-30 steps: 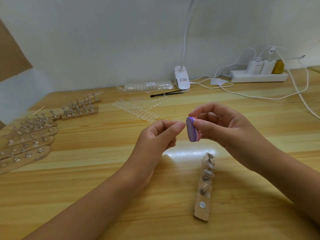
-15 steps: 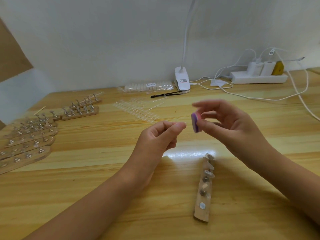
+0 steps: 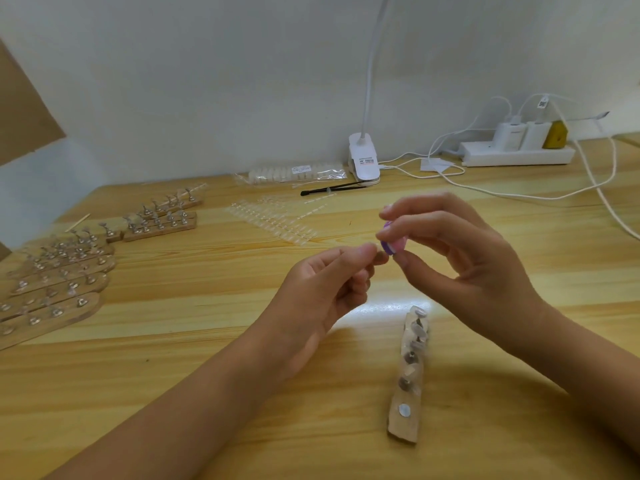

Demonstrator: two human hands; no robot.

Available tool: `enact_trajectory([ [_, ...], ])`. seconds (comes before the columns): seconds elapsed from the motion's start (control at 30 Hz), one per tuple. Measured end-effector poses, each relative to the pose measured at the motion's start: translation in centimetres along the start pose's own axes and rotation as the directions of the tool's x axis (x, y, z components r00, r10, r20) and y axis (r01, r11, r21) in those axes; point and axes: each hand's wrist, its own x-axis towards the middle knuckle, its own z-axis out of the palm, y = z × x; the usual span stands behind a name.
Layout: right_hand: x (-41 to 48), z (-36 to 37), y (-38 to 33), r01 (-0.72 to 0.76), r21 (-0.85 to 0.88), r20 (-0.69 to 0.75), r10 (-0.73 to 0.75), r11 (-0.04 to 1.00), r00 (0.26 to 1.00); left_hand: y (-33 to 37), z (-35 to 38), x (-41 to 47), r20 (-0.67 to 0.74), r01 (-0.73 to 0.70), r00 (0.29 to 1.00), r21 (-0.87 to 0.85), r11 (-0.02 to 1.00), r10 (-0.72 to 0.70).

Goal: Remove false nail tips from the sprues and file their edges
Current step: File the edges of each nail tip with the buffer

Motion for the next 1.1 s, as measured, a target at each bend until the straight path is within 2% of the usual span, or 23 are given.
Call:
enact_trajectory([
  [0.1, -0.2, -0.1, 0.1, -0.11, 0.089, -0.02, 0.112, 0.99, 0.993, 0.1, 0.1, 0.1, 0.085, 0.104, 0.991, -0.062, 0.993, -0.099],
  [0.17, -0.3, 0.1, -0.6, -0.049, 0.18, -0.02, 0.053, 0.983, 0.998, 0.2, 0.1, 0.1, 0.14, 0.161, 0.98, -0.117, 0.98, -0.144],
  [0.23, -0.4, 0.4, -1.0, 0.002, 0.197, -0.004, -0.001, 0.98, 1.0, 0.5, 0.3, 0.0, 0.175, 0.196, 0.97, -0.157, 0.968, -0.168],
  [0.37, -0.4, 0.3, -0.9, -0.112, 0.297, -0.022, 0.124, 0.948, 0.992, 0.6, 0.3, 0.0, 0.187, 0.216, 0.965, -0.169, 0.962, -0.184],
  [0.43, -0.4, 0.3, -1.2, -0.102, 0.34, -0.041, 0.123, 0.935, 0.992, 0.6, 0.1, 0.0, 0.189, 0.215, 0.965, -0.183, 0.959, -0.18],
  [0.53, -0.6, 0.7, -1.5, -0.047, 0.306, 0.012, 0.046, 0.951, 0.999, 0.7, 0.1, 0.0, 0.201, 0.206, 0.966, -0.222, 0.953, -0.163],
  [0.67, -0.4, 0.2, -0.9, -0.15, 0.292, -0.039, 0.169, 0.944, 0.985, 0.7, 0.2, -0.1, 0.244, 0.203, 0.956, -0.139, 0.969, -0.165],
  [0.7, -0.4, 0.1, -1.0, -0.141, 0.291, -0.047, 0.161, 0.946, 0.986, 0.7, 0.2, -0.2, 0.242, 0.202, 0.956, -0.138, 0.97, -0.165],
  [0.83, -0.6, 0.9, -1.3, 0.015, 0.134, 0.017, -0.018, 0.991, 1.0, 0.8, 0.3, -0.3, 0.22, 0.177, 0.965, -0.156, 0.972, -0.141],
  [0.97, -0.4, 0.1, -0.6, -0.062, 0.055, -0.082, 0.066, 0.997, 0.994, 1.0, 0.2, -0.2, 0.215, 0.169, 0.966, -0.093, 0.981, -0.146],
  [1.1, -0.6, 1.1, -1.5, 0.13, 0.005, -0.032, -0.13, 0.992, 0.991, 0.7, 0.1, -0.3, 0.211, 0.148, 0.97, -0.103, 0.984, -0.124],
])
